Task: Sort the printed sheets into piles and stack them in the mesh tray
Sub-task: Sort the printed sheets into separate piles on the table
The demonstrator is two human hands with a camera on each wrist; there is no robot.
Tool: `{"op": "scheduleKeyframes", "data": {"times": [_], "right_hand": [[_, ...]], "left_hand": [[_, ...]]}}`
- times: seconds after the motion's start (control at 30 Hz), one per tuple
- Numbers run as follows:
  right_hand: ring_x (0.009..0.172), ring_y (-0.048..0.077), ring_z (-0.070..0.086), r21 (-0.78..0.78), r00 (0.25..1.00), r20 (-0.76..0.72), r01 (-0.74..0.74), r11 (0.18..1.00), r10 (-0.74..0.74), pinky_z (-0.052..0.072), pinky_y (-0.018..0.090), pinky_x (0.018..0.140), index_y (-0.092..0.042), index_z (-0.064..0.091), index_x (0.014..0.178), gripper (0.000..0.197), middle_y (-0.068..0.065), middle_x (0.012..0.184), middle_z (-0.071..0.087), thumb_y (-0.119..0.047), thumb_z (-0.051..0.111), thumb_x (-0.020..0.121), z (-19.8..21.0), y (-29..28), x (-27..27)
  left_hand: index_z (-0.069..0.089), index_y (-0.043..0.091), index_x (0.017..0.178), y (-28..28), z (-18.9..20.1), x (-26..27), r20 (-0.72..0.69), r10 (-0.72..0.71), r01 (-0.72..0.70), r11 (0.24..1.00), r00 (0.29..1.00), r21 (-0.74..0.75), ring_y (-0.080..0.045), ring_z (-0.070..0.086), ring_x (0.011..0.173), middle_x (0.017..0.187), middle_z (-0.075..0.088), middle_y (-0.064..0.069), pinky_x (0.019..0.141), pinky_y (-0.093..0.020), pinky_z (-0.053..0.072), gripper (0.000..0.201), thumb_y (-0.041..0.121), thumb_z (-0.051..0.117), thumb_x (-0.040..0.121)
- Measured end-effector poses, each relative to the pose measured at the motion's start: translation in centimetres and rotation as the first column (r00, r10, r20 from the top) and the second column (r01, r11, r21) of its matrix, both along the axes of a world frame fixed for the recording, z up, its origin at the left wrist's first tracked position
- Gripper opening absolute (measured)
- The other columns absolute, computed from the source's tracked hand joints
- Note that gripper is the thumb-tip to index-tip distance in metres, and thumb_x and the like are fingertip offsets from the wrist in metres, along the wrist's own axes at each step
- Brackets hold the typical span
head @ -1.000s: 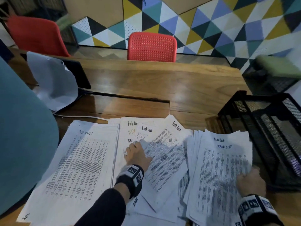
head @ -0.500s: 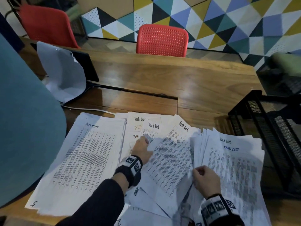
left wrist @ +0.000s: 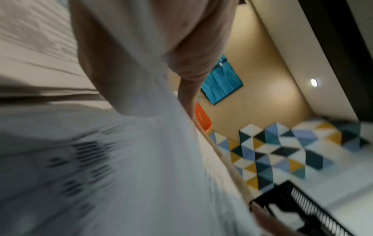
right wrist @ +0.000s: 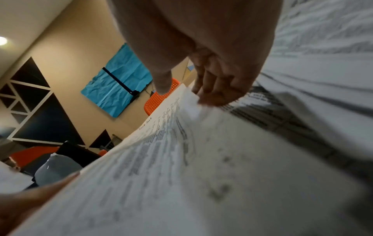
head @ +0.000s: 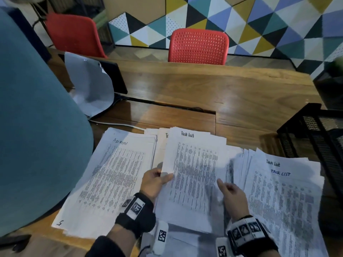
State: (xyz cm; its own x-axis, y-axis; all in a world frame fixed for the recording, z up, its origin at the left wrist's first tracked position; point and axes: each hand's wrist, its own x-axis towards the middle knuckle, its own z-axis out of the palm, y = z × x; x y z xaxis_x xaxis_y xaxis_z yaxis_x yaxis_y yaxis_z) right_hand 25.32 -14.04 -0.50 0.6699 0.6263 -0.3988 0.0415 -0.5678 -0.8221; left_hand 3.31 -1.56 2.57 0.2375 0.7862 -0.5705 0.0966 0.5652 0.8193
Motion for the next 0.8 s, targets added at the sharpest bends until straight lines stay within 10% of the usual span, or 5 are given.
{"op": "scheduleKeyframes", "data": {"times": [0.13, 0.27, 0.5, 0.7, 0.8], "right_hand": [[0.075, 0.030, 0.062, 0.067, 0.993, 0.115, 0.006, 0.998, -0.014, 0.041, 0.026, 0.060, -0.006, 0.062, 0.074, 0.019, 0.008, 0.072, 0.064, -0.018, 0.071, 0.084, -0.7, -0.4, 0.3], [0.074, 0.022, 0.063, 0.149, 0.997, 0.063, -0.059, 0.987, 0.050, 0.046, 0.024, 0.064, -0.006, 0.066, 0.083, 0.010, 0.011, 0.079, 0.068, -0.013, 0.063, 0.090, -0.2, -1.9, 0.8], [0.081, 0.025, 0.062, 0.168, 0.987, -0.001, 0.156, 0.973, -0.158, 0.051, 0.033, 0.068, -0.009, 0.058, 0.095, 0.007, 0.010, 0.089, 0.064, -0.016, 0.055, 0.095, -0.9, -3.1, 1.7], [0.077, 0.023, 0.062, 0.170, 0.996, -0.042, 0.080, 0.982, -0.074, 0.048, 0.029, 0.064, -0.006, 0.064, 0.091, 0.007, 0.010, 0.084, 0.068, -0.011, 0.060, 0.092, -0.7, -3.2, 2.1], [0.080, 0.026, 0.061, 0.200, 0.994, -0.010, 0.109, 0.974, -0.109, 0.046, 0.026, 0.067, -0.003, 0.064, 0.089, 0.005, 0.011, 0.084, 0.067, -0.008, 0.062, 0.091, -0.9, -3.1, 2.4]], "left_hand": [[0.066, 0.008, 0.110, -0.5, -1.2, -1.0, -0.069, -0.128, 0.128, 0.992, 0.989, 0.000, -0.023, 0.066, 0.108, 0.113, 0.072, -0.007, 0.085, -0.024, 0.051, 0.030, 0.013, 0.077, 0.082], [0.037, 0.011, 0.150, -0.3, -1.8, -0.7, -0.226, -0.195, 0.207, 0.978, 0.954, 0.031, -0.023, 0.037, 0.143, 0.155, 0.039, -0.001, 0.116, -0.037, 0.030, 0.057, 0.038, 0.051, 0.101], [0.053, 0.001, 0.138, -0.1, -2.8, 0.7, -0.381, -0.171, 0.198, 0.980, 0.909, 0.033, -0.029, 0.046, 0.136, 0.152, 0.044, -0.010, 0.115, -0.037, 0.035, 0.052, 0.036, 0.053, 0.100], [0.066, -0.001, 0.072, 0.5, -1.7, 0.6, -0.333, -0.209, 0.219, 0.976, 0.919, -0.009, -0.047, 0.037, 0.135, 0.145, 0.032, -0.029, 0.113, -0.052, 0.031, 0.040, 0.031, 0.062, 0.096], [0.071, 0.005, 0.114, 0.9, -2.3, 0.5, -0.347, -0.173, 0.202, 0.978, 0.922, 0.050, -0.026, 0.064, 0.112, 0.144, 0.053, -0.015, 0.096, -0.039, 0.053, 0.034, 0.031, 0.060, 0.097]]}}
